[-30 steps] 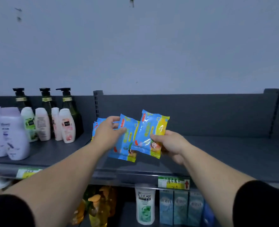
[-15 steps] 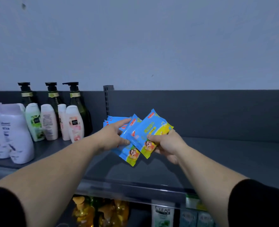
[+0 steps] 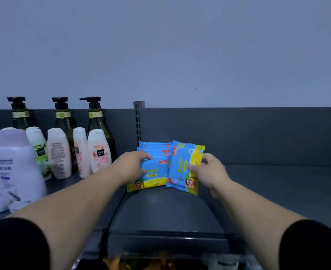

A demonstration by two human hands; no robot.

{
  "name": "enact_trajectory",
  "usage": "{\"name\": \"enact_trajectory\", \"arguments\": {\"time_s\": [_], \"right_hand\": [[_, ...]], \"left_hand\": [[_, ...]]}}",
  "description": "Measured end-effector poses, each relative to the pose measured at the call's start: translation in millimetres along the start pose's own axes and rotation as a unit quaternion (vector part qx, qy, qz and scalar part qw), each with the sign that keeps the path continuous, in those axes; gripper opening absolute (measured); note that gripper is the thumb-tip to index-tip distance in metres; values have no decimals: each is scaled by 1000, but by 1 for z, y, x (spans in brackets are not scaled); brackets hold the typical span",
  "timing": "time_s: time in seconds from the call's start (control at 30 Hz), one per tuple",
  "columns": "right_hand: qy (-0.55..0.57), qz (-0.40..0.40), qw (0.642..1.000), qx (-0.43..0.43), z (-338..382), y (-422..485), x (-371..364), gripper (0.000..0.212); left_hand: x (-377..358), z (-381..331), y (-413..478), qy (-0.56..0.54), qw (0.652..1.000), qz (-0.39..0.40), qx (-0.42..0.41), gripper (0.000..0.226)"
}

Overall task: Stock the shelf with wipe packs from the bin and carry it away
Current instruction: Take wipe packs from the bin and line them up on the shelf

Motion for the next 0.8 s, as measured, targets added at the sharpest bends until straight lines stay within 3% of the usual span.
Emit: {"name": "enact_trajectory", "arguments": {"time_s": [0.1,0.23,0.33,0.47,0.57,0.7,0.8], "right_hand": [[120,13,991,-61,-8,-3,-7,18],[168,49,977,-123,-17,-13,-28,33],[198,56,968,-143,-17,-17,-43,45],[203,80,958,-187,-18,-25,-58,18],[49,71,984,-153,-18,-21,-42,28],[-117,22,991,-57,-2,-15,-19,65],[-273,43,961,-32,1,-15,-23,52]], "left_hand": [[1,5,7,-2,999,-35,-1,47],[-4,5,13,-3,998,-57,-22,43],[-12,-3,11,-59,996,-48,-37,59],[-35,-17,1,-32,996,8,-77,91],[-41,-15,0,-22,996,13,-82,91],[-45,-16,-1,-12,996,23,-90,88],[-46,-6,-2,-30,997,26,-71,89]]}}
Point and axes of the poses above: each hand's wrist, its own y-axis towards the middle knuckle, its own x-axis out of the back of the hand, z = x × y, the point moved 10 cm from there along y, towards the middle knuckle, and after that the axes turned 3 degrees about y, right-handed, at the moved point
